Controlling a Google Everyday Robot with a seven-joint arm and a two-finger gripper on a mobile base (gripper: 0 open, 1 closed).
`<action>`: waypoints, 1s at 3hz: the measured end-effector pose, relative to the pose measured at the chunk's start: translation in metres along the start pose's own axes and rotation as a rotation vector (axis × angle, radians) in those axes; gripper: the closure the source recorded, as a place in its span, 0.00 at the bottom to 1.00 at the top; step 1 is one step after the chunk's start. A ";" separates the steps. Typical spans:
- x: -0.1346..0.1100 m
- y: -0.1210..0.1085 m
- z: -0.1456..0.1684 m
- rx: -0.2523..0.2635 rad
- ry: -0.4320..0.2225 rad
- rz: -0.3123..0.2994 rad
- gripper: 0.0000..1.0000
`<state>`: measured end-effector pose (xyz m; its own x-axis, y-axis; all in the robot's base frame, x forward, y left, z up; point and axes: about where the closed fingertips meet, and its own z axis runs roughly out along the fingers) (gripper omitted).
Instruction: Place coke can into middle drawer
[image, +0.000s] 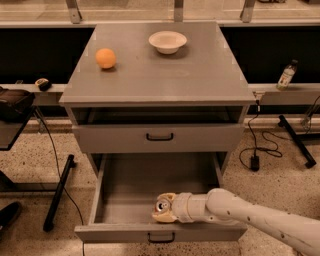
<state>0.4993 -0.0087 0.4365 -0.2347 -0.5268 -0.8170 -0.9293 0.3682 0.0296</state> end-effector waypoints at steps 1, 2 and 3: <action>0.000 0.000 0.000 0.000 0.000 0.000 0.28; 0.000 0.000 0.000 0.000 0.000 0.000 0.05; -0.011 0.002 -0.011 -0.015 -0.037 -0.013 0.00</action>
Offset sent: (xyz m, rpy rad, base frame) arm 0.0000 0.0000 0.0000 0.0000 0.0000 0.0000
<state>0.4962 -0.0108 0.4520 -0.2122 -0.5024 -0.8382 -0.9363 0.3501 0.0272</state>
